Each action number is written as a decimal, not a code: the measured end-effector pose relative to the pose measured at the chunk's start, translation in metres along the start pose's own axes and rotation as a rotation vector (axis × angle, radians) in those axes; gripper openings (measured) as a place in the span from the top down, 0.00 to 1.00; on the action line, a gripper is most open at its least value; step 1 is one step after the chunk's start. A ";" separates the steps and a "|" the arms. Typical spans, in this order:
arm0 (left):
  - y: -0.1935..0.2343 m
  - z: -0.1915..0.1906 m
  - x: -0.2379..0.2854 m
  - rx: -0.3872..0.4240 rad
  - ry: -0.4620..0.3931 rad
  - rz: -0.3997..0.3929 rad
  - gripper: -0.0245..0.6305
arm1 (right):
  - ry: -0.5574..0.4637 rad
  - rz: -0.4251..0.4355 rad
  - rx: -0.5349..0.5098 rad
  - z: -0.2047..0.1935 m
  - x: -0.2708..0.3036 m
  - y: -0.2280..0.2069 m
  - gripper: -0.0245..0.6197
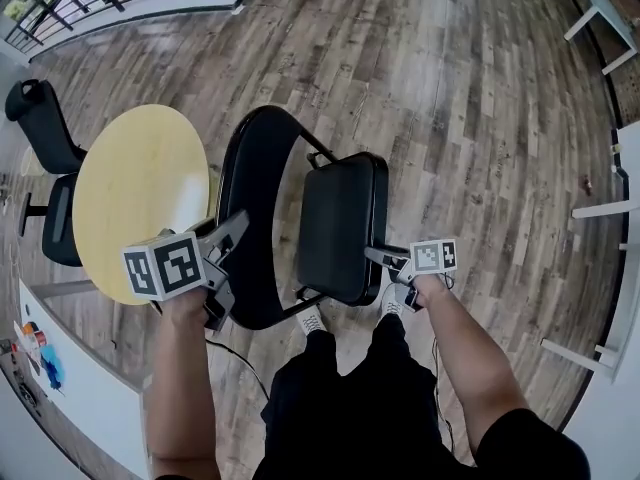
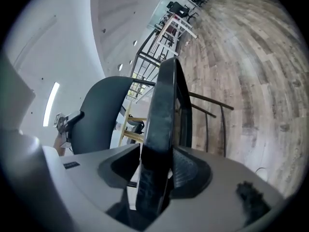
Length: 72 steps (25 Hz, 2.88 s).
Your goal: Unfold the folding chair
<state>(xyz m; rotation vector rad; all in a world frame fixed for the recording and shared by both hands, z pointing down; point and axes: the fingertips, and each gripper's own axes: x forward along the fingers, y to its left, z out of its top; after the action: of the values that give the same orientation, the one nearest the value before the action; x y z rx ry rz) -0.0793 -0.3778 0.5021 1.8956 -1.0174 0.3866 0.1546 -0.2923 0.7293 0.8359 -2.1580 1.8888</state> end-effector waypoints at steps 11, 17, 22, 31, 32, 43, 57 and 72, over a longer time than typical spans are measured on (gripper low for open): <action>-0.020 -0.022 0.033 -0.003 -0.011 0.002 0.81 | -0.041 0.087 0.121 0.001 -0.062 -0.093 0.66; -0.019 -0.046 0.052 -0.044 -0.005 -0.040 0.81 | -0.067 0.117 0.177 -0.012 -0.087 -0.160 0.66; -0.007 -0.053 0.065 -0.119 -0.009 -0.125 0.80 | -0.044 0.154 0.202 -0.012 -0.098 -0.202 0.65; 0.021 -0.061 0.075 -0.121 -0.007 -0.137 0.80 | -0.048 0.210 0.234 -0.016 -0.107 -0.248 0.64; 0.022 -0.062 0.077 -0.129 -0.007 -0.142 0.80 | -0.050 0.213 0.222 -0.014 -0.108 -0.253 0.64; 0.026 -0.086 0.105 -0.157 -0.027 -0.181 0.80 | -0.063 0.215 0.180 -0.018 -0.119 -0.330 0.62; -0.007 -0.113 0.144 -0.265 -0.013 -0.307 0.77 | -0.160 0.233 0.256 -0.029 -0.134 -0.398 0.60; -0.022 -0.113 0.158 -0.239 -0.004 -0.263 0.76 | -0.158 0.245 0.275 -0.027 -0.143 -0.410 0.58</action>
<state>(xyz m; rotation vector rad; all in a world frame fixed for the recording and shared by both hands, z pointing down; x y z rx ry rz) 0.0499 -0.3556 0.6477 1.7832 -0.7666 0.1031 0.4722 -0.2431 1.0231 0.8232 -2.2099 2.3566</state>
